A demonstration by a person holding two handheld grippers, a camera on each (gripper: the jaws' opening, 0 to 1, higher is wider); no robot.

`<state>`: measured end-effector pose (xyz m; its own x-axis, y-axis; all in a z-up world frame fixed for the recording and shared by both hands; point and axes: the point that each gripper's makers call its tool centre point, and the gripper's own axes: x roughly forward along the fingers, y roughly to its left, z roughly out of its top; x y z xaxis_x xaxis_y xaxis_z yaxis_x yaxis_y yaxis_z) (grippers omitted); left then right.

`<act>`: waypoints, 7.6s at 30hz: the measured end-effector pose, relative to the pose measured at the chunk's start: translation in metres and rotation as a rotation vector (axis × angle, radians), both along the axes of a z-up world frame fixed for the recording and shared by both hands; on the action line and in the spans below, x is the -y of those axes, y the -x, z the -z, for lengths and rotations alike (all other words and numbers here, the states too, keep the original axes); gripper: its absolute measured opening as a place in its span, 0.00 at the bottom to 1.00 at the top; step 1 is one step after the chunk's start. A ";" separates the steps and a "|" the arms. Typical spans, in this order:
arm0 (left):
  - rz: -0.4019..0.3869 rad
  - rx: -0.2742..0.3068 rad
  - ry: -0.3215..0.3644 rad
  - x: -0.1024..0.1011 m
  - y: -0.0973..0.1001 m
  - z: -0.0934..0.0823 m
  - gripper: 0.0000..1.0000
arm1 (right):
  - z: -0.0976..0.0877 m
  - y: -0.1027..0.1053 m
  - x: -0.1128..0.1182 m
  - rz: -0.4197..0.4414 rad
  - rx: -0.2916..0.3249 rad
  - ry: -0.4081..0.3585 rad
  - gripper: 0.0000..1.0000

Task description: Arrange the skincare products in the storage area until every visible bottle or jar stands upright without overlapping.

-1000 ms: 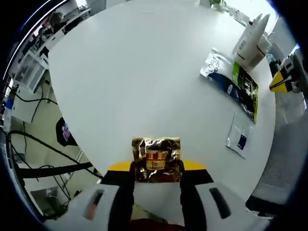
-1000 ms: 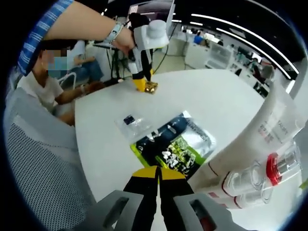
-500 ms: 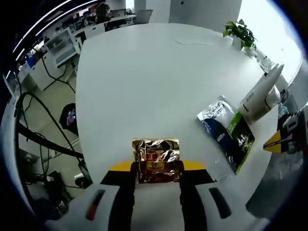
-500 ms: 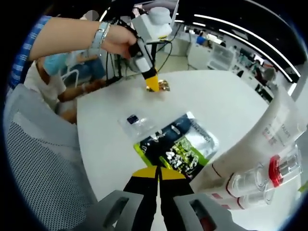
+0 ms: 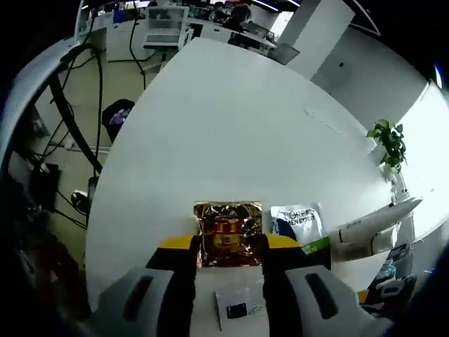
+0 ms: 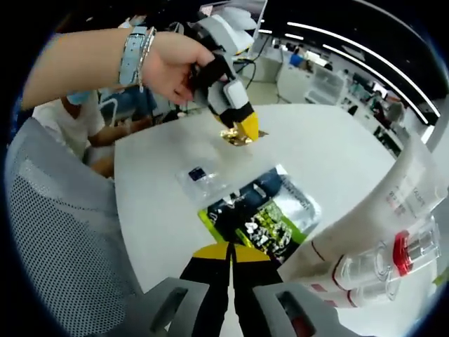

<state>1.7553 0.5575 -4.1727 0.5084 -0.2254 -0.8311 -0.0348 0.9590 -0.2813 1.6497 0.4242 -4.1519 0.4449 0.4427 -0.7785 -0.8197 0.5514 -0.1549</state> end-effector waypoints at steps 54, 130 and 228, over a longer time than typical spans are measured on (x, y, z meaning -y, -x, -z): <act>0.180 0.290 0.042 0.024 0.009 -0.075 0.38 | -0.035 -0.011 -0.004 0.011 0.061 -0.115 0.00; 0.282 0.768 -0.126 -0.006 0.161 -0.123 0.34 | -0.113 0.055 0.194 0.555 0.394 -0.617 0.14; 0.139 0.829 -0.253 -0.037 0.166 -0.130 0.28 | -0.064 0.062 0.184 0.520 0.156 -0.439 0.27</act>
